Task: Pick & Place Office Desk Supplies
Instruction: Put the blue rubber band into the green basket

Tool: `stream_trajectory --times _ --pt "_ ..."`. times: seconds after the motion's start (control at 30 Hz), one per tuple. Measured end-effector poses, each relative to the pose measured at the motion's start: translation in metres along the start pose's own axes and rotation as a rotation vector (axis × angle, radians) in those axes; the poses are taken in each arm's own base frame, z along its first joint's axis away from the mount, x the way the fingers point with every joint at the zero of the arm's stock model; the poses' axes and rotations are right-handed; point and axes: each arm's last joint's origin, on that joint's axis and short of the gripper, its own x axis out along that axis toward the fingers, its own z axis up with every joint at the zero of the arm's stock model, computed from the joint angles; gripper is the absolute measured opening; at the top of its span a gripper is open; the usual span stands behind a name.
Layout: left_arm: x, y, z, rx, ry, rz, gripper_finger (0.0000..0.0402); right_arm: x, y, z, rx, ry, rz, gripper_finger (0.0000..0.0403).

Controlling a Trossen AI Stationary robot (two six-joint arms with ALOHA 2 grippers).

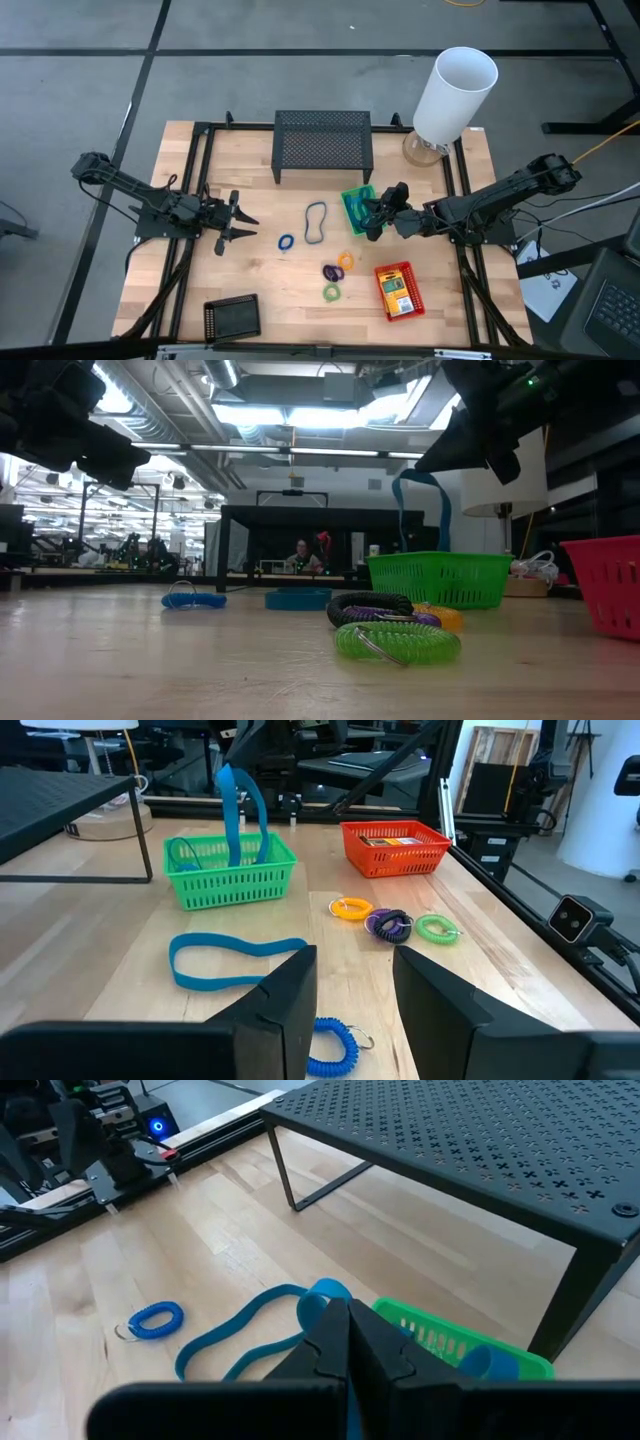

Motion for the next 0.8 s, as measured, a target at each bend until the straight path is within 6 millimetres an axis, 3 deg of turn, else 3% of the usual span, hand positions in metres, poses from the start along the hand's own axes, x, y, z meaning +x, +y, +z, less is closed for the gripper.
stream_trajectory --times 0.8 --pt "0.0 -0.0001 0.0 -0.012 0.0 -0.005 0.0129 0.0 0.0007 0.0007 -0.007 -0.003 0.008 0.0"
